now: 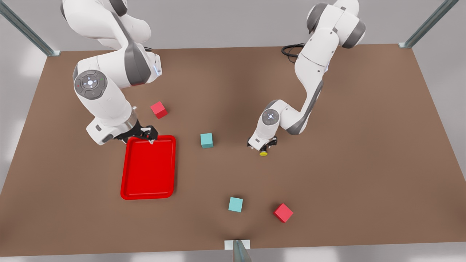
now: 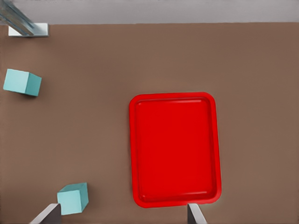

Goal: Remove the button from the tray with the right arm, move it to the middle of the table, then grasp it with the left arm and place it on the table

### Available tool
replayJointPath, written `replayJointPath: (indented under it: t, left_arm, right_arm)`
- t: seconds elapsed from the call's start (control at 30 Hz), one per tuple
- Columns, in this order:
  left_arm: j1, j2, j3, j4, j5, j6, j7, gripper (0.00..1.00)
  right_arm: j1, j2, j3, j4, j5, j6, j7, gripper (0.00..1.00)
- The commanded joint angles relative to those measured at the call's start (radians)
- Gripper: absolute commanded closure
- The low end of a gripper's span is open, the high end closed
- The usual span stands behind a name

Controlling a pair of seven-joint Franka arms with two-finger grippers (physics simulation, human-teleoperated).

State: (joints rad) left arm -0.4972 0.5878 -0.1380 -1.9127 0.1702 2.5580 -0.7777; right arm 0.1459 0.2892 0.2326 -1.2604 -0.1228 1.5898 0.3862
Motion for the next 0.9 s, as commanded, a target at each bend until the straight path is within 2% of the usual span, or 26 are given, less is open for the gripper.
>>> replayJointPath:
  t: [0.0,0.43,0.5,0.57,0.63,0.7,0.8,0.87]
  left_arm:
    - [0.003,0.006,0.0,0.0,0.008,0.056,0.087,0.0]
    - [0.04,0.027,0.001,-0.022,0.009,0.002,0.284,0.0]
    - [0.036,0.027,0.001,-0.022,0.009,0.002,0.279,0.15]
    - [0.035,0.027,0.001,-0.02,0.008,0.002,0.278,0.18]
    - [0.035,0.027,0.001,-0.019,0.008,0.002,0.276,0.3]
    - [0.037,0.029,0.001,-0.019,0.005,0.002,0.278,0.36]
    - [0.037,0.03,0.001,-0.017,0.005,-0.002,0.278,0.51]
    - [0.035,0.029,0.001,-0.011,0.003,-0.013,0.278,0.52]
  right_arm:
    - [0.004,0.001,0.002,0.009,0.002,-0.004,-0.21,0.0]
    - [0.0,0.001,0.002,0.009,-0.001,-0.004,-0.207,0.0]
    - [0.003,0.001,0.002,0.009,-0.001,-0.004,-0.205,0.0]
    - [0.003,0.001,0.002,0.009,-0.001,-0.004,-0.205,0.0]
    - [0.0,0.001,0.002,0.009,-0.003,-0.002,-0.205,0.0]
    - [0.0,0.001,0.001,0.009,-0.005,-0.002,-0.213,0.0]
    - [0.0,0.001,0.001,0.009,-0.005,0.012,-0.202,0.0]
    - [0.009,0.008,0.001,0.009,-0.003,0.041,-0.201,0.0]
